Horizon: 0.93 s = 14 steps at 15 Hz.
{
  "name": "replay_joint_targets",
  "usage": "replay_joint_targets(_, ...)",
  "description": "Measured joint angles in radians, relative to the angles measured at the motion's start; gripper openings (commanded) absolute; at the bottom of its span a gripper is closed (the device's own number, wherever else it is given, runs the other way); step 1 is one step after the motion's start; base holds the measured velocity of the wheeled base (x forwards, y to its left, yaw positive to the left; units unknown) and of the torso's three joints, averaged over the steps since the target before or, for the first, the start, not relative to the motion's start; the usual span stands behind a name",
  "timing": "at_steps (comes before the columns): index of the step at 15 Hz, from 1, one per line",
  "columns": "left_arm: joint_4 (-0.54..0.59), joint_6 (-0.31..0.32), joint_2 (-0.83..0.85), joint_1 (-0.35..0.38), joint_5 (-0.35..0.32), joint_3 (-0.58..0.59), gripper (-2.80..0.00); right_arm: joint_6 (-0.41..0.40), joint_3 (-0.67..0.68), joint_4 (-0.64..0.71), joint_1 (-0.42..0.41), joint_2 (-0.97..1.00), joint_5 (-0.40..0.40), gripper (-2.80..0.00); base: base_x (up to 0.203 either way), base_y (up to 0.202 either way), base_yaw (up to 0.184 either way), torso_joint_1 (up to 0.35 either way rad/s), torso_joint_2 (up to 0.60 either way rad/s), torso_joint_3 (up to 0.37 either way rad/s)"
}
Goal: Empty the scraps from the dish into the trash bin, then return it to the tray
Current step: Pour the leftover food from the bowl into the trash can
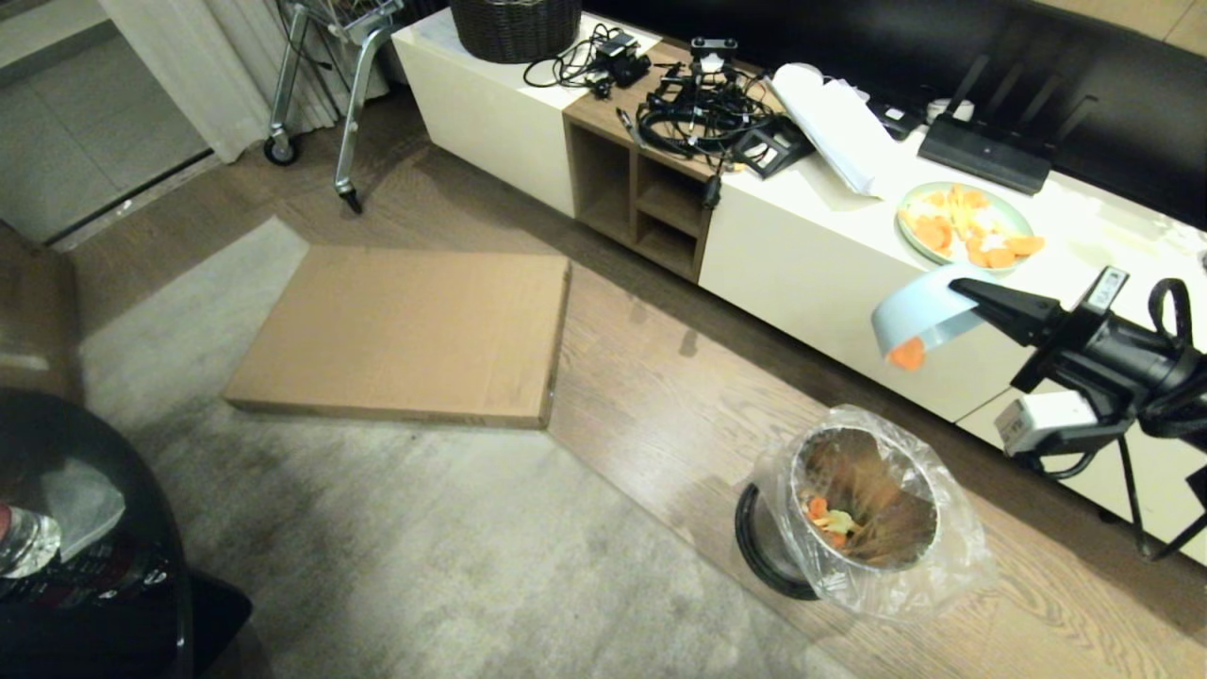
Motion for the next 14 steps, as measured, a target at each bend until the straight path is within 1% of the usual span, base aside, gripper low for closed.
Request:
replay_joint_targets(10, 0.000, 0.000, 0.000, 0.000, 0.000, 0.000, -2.80, -0.005, 0.014, 0.000, -0.016, -0.038, 0.030, -2.80, 0.000, 0.000, 0.000, 0.000, 0.00, 0.000)
replay_joint_targets(14, 0.000, 0.000, 0.000, 0.000, 0.000, 0.000, -2.80, -0.003, 0.019, 0.000, -0.049, -0.040, 0.056, -2.80, 0.000, 0.000, 0.000, 0.000, 0.00, 0.000)
